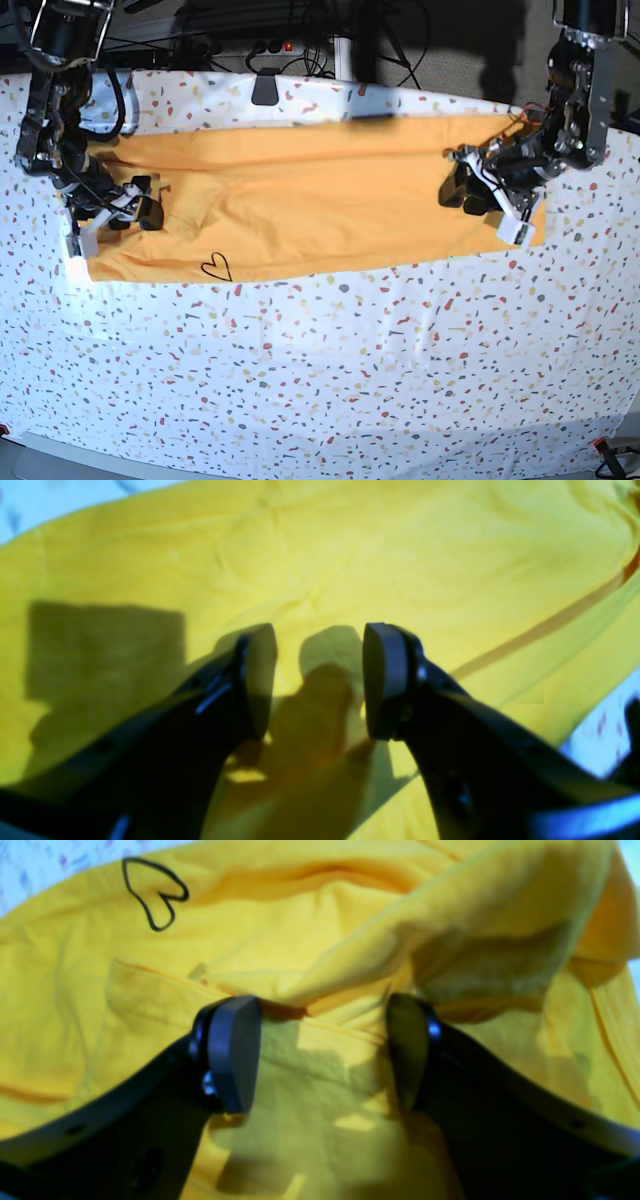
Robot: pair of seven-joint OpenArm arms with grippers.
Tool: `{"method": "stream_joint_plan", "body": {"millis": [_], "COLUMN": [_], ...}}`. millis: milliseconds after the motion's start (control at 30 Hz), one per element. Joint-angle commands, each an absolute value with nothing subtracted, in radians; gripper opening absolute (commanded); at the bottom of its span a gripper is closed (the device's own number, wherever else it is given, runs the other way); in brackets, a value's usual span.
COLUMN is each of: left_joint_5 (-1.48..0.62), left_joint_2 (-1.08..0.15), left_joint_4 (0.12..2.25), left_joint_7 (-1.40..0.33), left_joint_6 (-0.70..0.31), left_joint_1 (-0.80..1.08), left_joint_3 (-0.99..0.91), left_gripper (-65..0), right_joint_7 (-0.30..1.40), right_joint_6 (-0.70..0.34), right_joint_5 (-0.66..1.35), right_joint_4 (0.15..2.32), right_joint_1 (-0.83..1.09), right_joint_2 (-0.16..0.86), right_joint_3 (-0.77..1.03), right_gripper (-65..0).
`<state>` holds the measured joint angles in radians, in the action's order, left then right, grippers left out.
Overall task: Fold the T-shirt properly
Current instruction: 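Release the shirt and lower both grippers onto the folded strip, then grasp the strip end with the left gripper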
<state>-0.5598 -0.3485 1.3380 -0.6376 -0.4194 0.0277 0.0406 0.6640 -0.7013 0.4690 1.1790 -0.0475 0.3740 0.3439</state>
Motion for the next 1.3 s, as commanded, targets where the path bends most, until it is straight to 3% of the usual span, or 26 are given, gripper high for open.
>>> {"method": "stream_joint_plan", "body": {"millis": [0,400,733,900,1000,1267], "left_joint_5": [-0.445,-0.442,-0.314,-0.334,-0.449,-0.537], "left_joint_2": [-0.363,-0.322,-0.191,-0.210,-0.235,-0.253], "left_joint_4": [1.278,0.957,0.954,0.954,0.956,0.957], "left_joint_7": [-0.736,-0.709,-0.672,-0.720,-0.769,-0.870], "left_joint_6": [-0.334,-0.399,-0.419,-0.419,-0.419,-0.420], "left_joint_1": [0.012,-0.289,-0.316,-0.353,-0.385,-0.496], "left_joint_3": [0.041,0.041,0.041,0.042,0.042,0.042], "left_gripper": [-35.8,-35.8,-35.8,-35.8,-35.8,-35.8], "right_joint_7": [0.728,0.748,0.766,0.763,0.759,0.786], "right_joint_6": [-0.698,-0.698,-0.698,-0.698,-0.698,-0.698], "right_joint_5": [0.409,0.393,0.455,0.509,0.509,0.688], "right_joint_4": [1.143,1.085,1.086,1.087,1.113,1.330], "right_joint_1": [-0.063,-0.096,0.007,0.033,0.022,0.001], "right_joint_2": [0.377,0.376,0.376,0.377,0.377,0.379], "right_joint_3": [0.332,0.333,0.333,0.348,0.387,0.500], "right_gripper": [-25.6,-25.6,-25.6,-25.6,-25.6,-25.6]}}
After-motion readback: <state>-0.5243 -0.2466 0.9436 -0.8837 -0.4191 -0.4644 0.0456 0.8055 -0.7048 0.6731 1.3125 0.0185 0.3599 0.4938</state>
